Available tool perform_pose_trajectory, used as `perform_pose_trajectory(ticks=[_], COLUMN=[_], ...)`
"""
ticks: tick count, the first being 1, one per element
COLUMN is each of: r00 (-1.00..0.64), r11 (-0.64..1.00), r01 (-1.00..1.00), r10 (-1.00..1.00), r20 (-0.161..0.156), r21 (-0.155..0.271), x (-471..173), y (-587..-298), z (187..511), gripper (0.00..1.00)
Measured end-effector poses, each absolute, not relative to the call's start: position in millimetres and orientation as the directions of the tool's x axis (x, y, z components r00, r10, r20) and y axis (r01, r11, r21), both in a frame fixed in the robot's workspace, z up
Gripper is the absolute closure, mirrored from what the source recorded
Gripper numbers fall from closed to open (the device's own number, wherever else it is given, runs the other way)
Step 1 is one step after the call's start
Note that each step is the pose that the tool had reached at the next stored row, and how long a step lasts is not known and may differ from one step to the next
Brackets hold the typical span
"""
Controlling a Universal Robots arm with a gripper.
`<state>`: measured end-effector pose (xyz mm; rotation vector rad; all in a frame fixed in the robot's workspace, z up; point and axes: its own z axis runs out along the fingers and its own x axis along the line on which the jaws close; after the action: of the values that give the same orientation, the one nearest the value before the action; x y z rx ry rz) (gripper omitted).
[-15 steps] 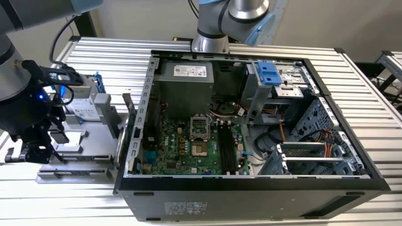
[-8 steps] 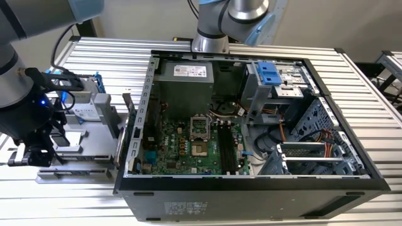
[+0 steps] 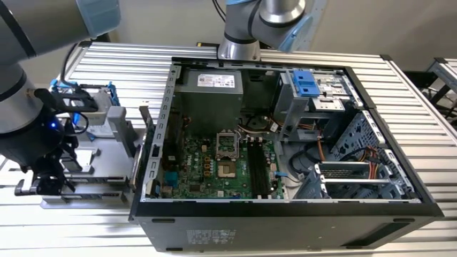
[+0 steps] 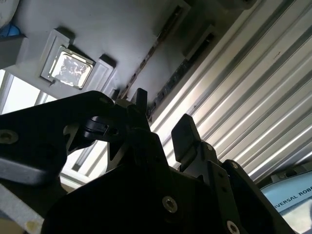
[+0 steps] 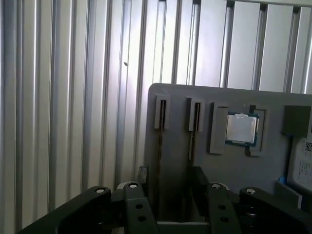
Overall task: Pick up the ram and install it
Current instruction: 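Pick up the ram and move it above insertion slot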
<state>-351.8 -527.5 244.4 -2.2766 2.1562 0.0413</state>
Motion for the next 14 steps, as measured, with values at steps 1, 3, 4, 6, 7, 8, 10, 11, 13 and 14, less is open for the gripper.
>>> perform_pose_trajectory(ticks=[1,3,4,6,7,8,10,11,13,14], r00=[0.054,0.054,0.054,0.054,0.054,0.054,0.054,0.054,0.054,0.054], r11=[-0.054,-0.054,-0.054,-0.054,-0.054,-0.054,-0.054,-0.054,-0.054,-0.054], r01=[-0.998,-0.998,-0.998,-0.998,-0.998,-0.998,-0.998,-0.998,-0.998,-0.998], r10=[-0.998,-0.998,-0.998,-0.998,-0.998,-0.998,-0.998,-0.998,-0.998,-0.998], r20=[-0.023,-0.023,-0.023,-0.023,-0.023,-0.023,-0.023,-0.023,-0.023,-0.023], r21=[0.014,0.014,0.014,0.014,0.014,0.014,0.014,0.014,0.014,0.014], x=[-351.9,-352.0,-352.1,-352.1,-352.1,-352.2,-352.2,-352.2,-352.2,-352.2], y=[-527.7,-528.3,-528.5,-529.1,-529.4,-529.5,-529.6,-529.6,-529.6,-529.6], z=[242.8,240.0,238.8,235.9,234.6,233.4,230.9,229.4,226.7,225.2], gripper=[0.0,0.0,0.0,0.0,0.0,0.0,0.0,0.0,0.0,0.0])
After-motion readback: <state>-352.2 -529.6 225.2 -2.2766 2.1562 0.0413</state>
